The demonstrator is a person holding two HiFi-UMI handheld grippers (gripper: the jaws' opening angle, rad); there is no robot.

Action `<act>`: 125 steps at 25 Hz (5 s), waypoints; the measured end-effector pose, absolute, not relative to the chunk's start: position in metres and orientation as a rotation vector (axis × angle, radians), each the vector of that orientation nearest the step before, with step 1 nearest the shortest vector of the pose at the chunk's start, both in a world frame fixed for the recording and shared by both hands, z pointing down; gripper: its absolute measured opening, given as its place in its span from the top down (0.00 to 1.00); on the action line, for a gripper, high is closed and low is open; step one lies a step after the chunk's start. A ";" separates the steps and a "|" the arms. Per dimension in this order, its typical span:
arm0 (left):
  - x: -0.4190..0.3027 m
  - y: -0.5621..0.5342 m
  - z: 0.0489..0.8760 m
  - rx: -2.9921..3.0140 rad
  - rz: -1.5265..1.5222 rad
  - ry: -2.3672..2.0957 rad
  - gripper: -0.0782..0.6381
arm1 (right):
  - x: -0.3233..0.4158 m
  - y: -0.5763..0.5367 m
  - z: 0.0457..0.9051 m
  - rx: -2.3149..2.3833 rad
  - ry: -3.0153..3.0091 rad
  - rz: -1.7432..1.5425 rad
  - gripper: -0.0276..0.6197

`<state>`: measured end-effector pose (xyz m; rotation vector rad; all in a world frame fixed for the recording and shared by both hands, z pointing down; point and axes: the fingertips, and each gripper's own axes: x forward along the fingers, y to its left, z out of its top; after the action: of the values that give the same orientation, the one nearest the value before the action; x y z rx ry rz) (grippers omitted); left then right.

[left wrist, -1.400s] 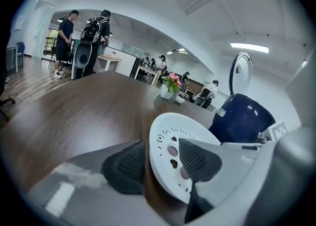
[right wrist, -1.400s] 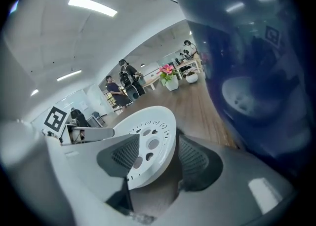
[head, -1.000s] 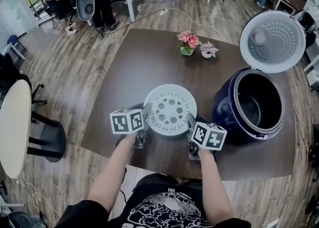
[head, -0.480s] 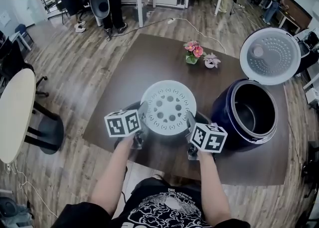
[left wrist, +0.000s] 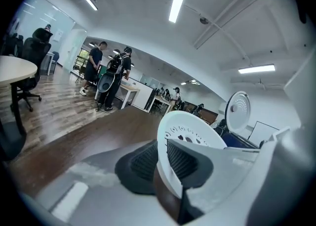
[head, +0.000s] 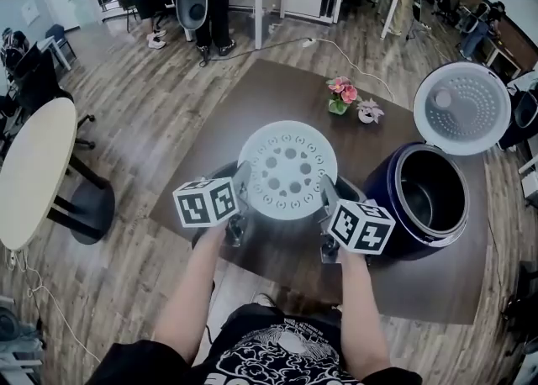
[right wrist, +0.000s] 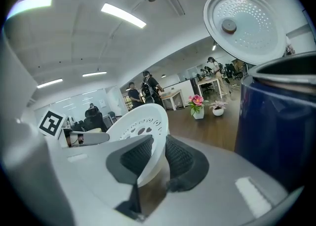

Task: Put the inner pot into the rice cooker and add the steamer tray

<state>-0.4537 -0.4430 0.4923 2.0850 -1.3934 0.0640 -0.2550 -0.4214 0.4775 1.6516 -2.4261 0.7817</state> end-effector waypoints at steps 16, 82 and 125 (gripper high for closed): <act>-0.411 -0.441 0.424 2.251 0.035 -1.320 0.78 | -0.216 -0.407 0.398 1.756 -2.462 0.659 0.83; -0.134 -0.429 0.388 2.612 0.329 -0.817 0.76 | 0.032 -0.333 0.381 2.180 -2.043 0.724 0.80; -0.173 -0.413 0.386 2.731 0.386 -0.763 0.63 | 0.007 -0.321 0.363 2.181 -1.901 0.479 0.73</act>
<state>-0.1731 -0.4135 0.3864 2.7309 -0.7632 0.3856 0.0065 -0.3209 0.3635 2.1805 -1.9014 0.4786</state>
